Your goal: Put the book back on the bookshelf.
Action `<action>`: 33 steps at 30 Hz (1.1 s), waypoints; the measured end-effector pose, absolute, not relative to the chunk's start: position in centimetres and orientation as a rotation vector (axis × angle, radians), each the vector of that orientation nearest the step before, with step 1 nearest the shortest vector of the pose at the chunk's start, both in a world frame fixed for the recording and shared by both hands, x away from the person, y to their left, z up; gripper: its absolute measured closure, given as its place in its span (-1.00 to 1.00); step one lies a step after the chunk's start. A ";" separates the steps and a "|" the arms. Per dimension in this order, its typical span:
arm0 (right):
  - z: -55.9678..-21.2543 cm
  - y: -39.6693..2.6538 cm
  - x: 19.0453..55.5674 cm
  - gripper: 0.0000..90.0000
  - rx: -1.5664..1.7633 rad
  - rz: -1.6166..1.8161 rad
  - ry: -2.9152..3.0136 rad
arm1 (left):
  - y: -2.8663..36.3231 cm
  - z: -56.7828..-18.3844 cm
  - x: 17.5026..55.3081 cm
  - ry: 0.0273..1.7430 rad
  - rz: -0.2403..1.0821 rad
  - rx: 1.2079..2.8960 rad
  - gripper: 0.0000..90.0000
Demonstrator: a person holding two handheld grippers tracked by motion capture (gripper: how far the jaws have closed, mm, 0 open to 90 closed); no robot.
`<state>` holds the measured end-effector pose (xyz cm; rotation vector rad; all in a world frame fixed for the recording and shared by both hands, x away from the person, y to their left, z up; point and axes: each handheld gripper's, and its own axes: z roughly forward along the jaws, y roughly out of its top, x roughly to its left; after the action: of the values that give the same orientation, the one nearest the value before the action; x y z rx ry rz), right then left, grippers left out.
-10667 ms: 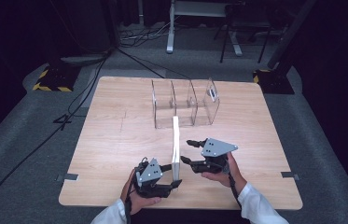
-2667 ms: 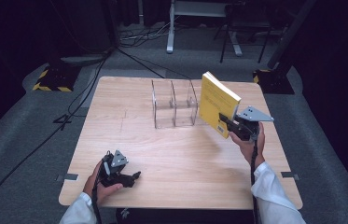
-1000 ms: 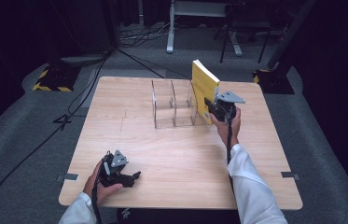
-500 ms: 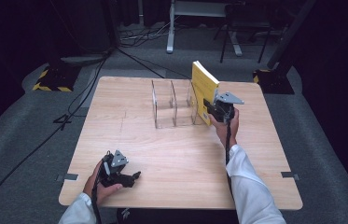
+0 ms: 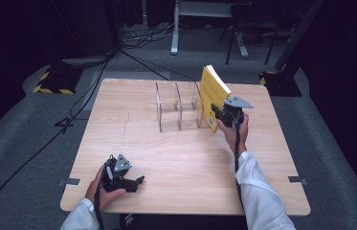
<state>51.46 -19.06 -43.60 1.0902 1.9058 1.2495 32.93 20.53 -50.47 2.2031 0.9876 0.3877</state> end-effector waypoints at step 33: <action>-41.7 -21.6 48.7 0.50 1.036 1.235 1.877 | 20.5 -50.5 32.9 0.988 0.386 2.204 -0.67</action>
<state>48.70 -21.64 -41.68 1.0359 1.8771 1.2350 32.93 20.53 -50.47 2.2036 0.9878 0.3861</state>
